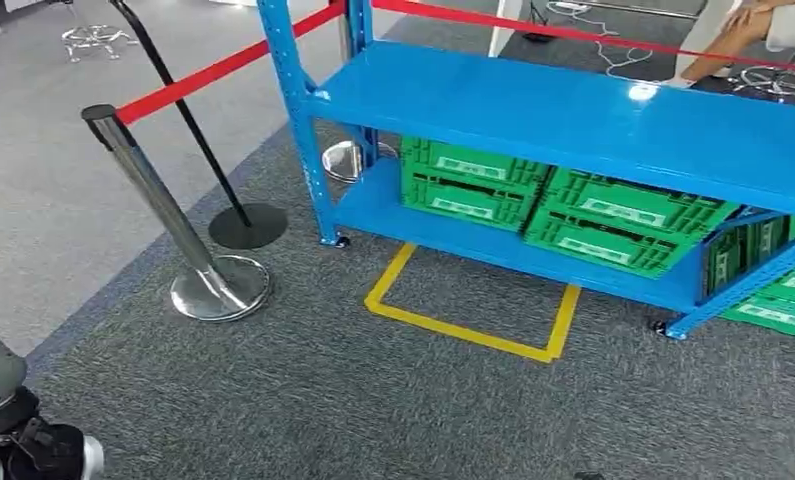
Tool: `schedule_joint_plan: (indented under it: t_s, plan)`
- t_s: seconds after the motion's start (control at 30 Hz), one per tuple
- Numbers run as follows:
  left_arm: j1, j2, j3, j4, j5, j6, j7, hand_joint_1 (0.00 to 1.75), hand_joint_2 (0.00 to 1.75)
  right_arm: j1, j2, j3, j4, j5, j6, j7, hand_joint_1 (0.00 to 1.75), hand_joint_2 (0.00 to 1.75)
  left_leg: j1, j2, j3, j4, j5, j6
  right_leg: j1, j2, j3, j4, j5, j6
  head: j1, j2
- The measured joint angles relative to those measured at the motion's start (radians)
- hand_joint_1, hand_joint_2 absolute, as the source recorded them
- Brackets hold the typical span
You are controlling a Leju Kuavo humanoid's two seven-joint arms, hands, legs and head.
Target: Take the parts from the cabinet and place them on the table.
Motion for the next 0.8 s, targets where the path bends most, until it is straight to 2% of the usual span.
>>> schedule_joint_plan:
  t_s: [0.03, 0.07, 0.1, 0.13, 0.17, 0.2, 0.23, 0.27, 0.3, 0.33, 0.37, 0.4, 0.43, 0.5, 0.53, 0.57, 0.6, 0.63, 0.67, 0.7, 0.73, 0.77, 0.8]
  plan:
    - [-0.001, 0.0, -0.002, 0.0, 0.0, 0.0, 0.0, 0.0, 0.0, 0.003, 0.0, 0.0, 0.0, 0.0, 0.0, 0.0, 0.0, 0.0, 0.006, 0.014, 0.003, -0.009, 0.007, 0.01, 0.0, 0.003, -0.01, 0.002, -0.001, 0.006, -0.002, 0.0]
    - [-0.002, -0.001, -0.003, 0.0, 0.0, 0.0, 0.0, 0.0, 0.0, 0.005, -0.001, 0.0, 0.0, 0.0, 0.0, 0.0, 0.0, 0.0, 0.006, 0.022, 0.004, -0.01, 0.007, 0.015, 0.005, -0.053, -0.017, 0.022, -0.017, 0.008, 0.002, 0.0]
    - [-0.001, -0.002, -0.002, 0.0, 0.0, 0.0, 0.0, 0.0, 0.0, 0.003, 0.0, 0.0, 0.0, 0.0, 0.0, 0.001, 0.0, 0.0, 0.004, 0.031, 0.004, -0.01, 0.005, 0.024, 0.007, -0.09, -0.041, 0.071, -0.053, 0.011, 0.008, 0.0]
    - [0.001, -0.002, -0.001, 0.0, 0.0, 0.0, 0.0, 0.0, 0.0, 0.001, 0.0, 0.0, 0.0, 0.0, 0.002, 0.001, 0.0, 0.0, 0.002, 0.044, 0.004, -0.01, 0.004, 0.027, 0.006, -0.108, -0.078, 0.15, -0.097, 0.014, 0.008, 0.0]
    - [0.001, -0.002, -0.001, 0.0, 0.0, 0.0, 0.0, 0.0, 0.0, -0.002, 0.0, 0.0, 0.0, 0.0, 0.002, 0.001, 0.0, 0.0, -0.001, 0.057, 0.004, -0.009, 0.003, 0.029, 0.005, -0.114, -0.118, 0.236, -0.136, 0.016, 0.007, 0.0]
    - [0.001, -0.002, -0.001, 0.0, 0.0, 0.0, 0.0, 0.0, 0.0, -0.002, 0.0, 0.0, 0.0, 0.0, 0.001, 0.001, 0.0, 0.0, -0.002, 0.069, 0.004, -0.009, 0.003, 0.029, 0.005, -0.115, -0.152, 0.311, -0.162, 0.017, 0.007, 0.0]
    - [0.001, -0.002, -0.001, 0.0, 0.0, 0.0, 0.0, 0.0, 0.0, -0.001, 0.0, 0.0, 0.0, 0.0, 0.001, 0.001, 0.0, 0.0, -0.002, 0.08, 0.005, -0.009, 0.002, 0.03, 0.005, -0.115, -0.161, 0.334, -0.161, 0.019, 0.008, 0.0]
    - [0.001, -0.002, -0.001, 0.0, 0.0, 0.0, 0.0, 0.0, 0.0, 0.001, 0.0, 0.0, 0.0, 0.0, 0.0, 0.001, 0.0, 0.0, -0.002, 0.089, 0.006, -0.008, 0.001, 0.029, 0.005, -0.116, -0.143, 0.305, -0.136, 0.02, 0.008, 0.0]
    - [0.001, -0.002, -0.001, 0.0, 0.0, 0.0, 0.0, 0.0, 0.0, 0.003, 0.0, 0.0, 0.0, 0.0, 0.0, 0.001, 0.0, 0.0, -0.002, 0.097, 0.008, -0.008, -0.001, 0.028, 0.005, -0.12, -0.104, 0.234, -0.097, 0.019, 0.008, 0.0]
    - [0.001, -0.002, -0.001, 0.0, -0.001, 0.001, 0.0, 0.0, 0.0, 0.003, 0.0, 0.0, 0.0, 0.0, 0.0, 0.001, 0.0, 0.0, -0.001, 0.106, 0.013, -0.008, -0.003, 0.024, 0.005, -0.133, -0.049, 0.136, -0.054, 0.017, 0.008, 0.0]
    - [0.001, -0.002, -0.001, 0.0, -0.001, 0.003, 0.0, 0.0, 0.0, 0.002, 0.0, 0.0, 0.0, 0.0, 0.0, 0.001, 0.0, 0.0, -0.002, 0.113, 0.019, -0.007, -0.007, 0.018, 0.006, -0.163, 0.01, 0.039, -0.02, 0.016, 0.008, 0.0]
    - [0.001, -0.002, 0.0, 0.0, -0.001, 0.007, 0.0, 0.0, 0.0, -0.001, 0.001, 0.0, 0.0, 0.0, 0.001, 0.002, 0.0, 0.0, -0.012, 0.119, 0.02, -0.004, -0.012, 0.011, 0.011, -0.191, 0.022, 0.014, -0.034, 0.011, 0.009, 0.0]
    - [0.0, -0.002, -0.001, 0.0, -0.003, 0.01, 0.0, 0.0, 0.0, -0.004, 0.001, 0.0, 0.0, 0.0, 0.001, 0.003, 0.0, 0.0, -0.012, 0.125, 0.02, -0.003, -0.012, 0.008, 0.008, -0.174, 0.025, 0.012, -0.027, 0.001, 0.003, 0.0]
    - [0.0, -0.002, -0.001, 0.0, -0.006, 0.02, 0.0, 0.0, 0.0, -0.004, 0.001, 0.0, 0.0, 0.0, 0.001, 0.003, 0.0, 0.0, -0.01, 0.14, 0.021, -0.008, -0.007, -0.002, 0.014, -0.155, 0.014, 0.017, -0.026, -0.009, 0.003, 0.0]
    - [0.0, -0.002, -0.001, 0.0, -0.008, 0.025, 0.0, 0.0, 0.0, -0.004, 0.001, 0.0, 0.0, 0.0, 0.001, 0.004, 0.0, 0.0, -0.009, 0.146, 0.023, -0.008, -0.011, -0.008, 0.011, -0.145, 0.015, 0.013, -0.022, -0.017, 0.004, 0.0]
    - [-0.001, -0.002, -0.002, 0.0, -0.01, 0.029, 0.0, 0.0, 0.0, -0.002, 0.001, 0.0, 0.0, 0.0, 0.001, 0.005, 0.0, 0.0, -0.005, 0.117, 0.021, 0.001, -0.022, -0.018, 0.006, -0.138, 0.016, 0.01, -0.018, -0.023, 0.003, 0.0]
    - [-0.001, -0.002, -0.002, 0.0, -0.011, 0.032, 0.0, 0.0, 0.0, -0.002, 0.001, 0.0, 0.0, 0.0, 0.0, 0.006, 0.0, 0.0, -0.005, 0.082, 0.004, 0.039, -0.052, -0.021, 0.004, -0.129, 0.015, 0.01, -0.017, -0.027, -0.001, 0.0]
    - [0.001, -0.002, -0.002, 0.0, -0.011, 0.035, 0.0, 0.0, 0.0, -0.004, 0.001, 0.0, 0.0, 0.0, 0.0, 0.007, 0.0, 0.0, -0.004, 0.068, -0.031, 0.115, -0.094, -0.024, 0.003, -0.121, 0.013, 0.01, -0.016, -0.033, 0.0, 0.0]
    - [0.003, -0.002, -0.002, 0.0, -0.01, 0.036, 0.0, 0.0, 0.0, -0.007, 0.001, 0.0, 0.0, 0.0, -0.001, 0.007, 0.0, 0.0, -0.003, 0.063, -0.074, 0.203, -0.132, -0.025, 0.004, -0.109, 0.011, 0.01, -0.015, -0.035, -0.002, 0.0]
    - [0.004, -0.002, -0.002, 0.0, -0.01, 0.035, 0.0, 0.0, 0.0, -0.007, 0.001, 0.0, 0.0, 0.0, 0.0, 0.008, 0.0, 0.0, -0.003, 0.062, -0.114, 0.28, -0.158, -0.026, 0.005, -0.097, 0.01, 0.01, -0.014, -0.036, -0.001, 0.0]
    - [0.005, -0.001, -0.002, 0.0, -0.01, 0.035, 0.0, 0.0, 0.0, -0.006, 0.001, 0.0, 0.0, 0.0, 0.0, 0.008, 0.0, 0.0, -0.003, 0.061, -0.136, 0.314, -0.159, -0.025, 0.005, -0.086, 0.009, 0.01, -0.013, -0.037, -0.001, 0.0]
    - [0.006, -0.001, -0.002, 0.0, -0.01, 0.034, 0.0, 0.0, 0.0, -0.004, 0.001, 0.0, 0.0, 0.0, 0.0, 0.009, 0.0, 0.0, -0.003, 0.061, -0.133, 0.303, -0.135, -0.024, 0.005, -0.075, 0.01, 0.01, -0.013, -0.037, -0.001, 0.0]
    - [0.007, 0.0, -0.002, 0.0, -0.01, 0.034, 0.0, 0.0, 0.0, -0.003, 0.001, 0.0, 0.0, 0.0, 0.0, 0.01, 0.0, 0.0, -0.002, 0.059, -0.111, 0.251, -0.092, -0.021, 0.004, -0.062, 0.01, 0.01, -0.013, -0.036, -0.001, 0.0]
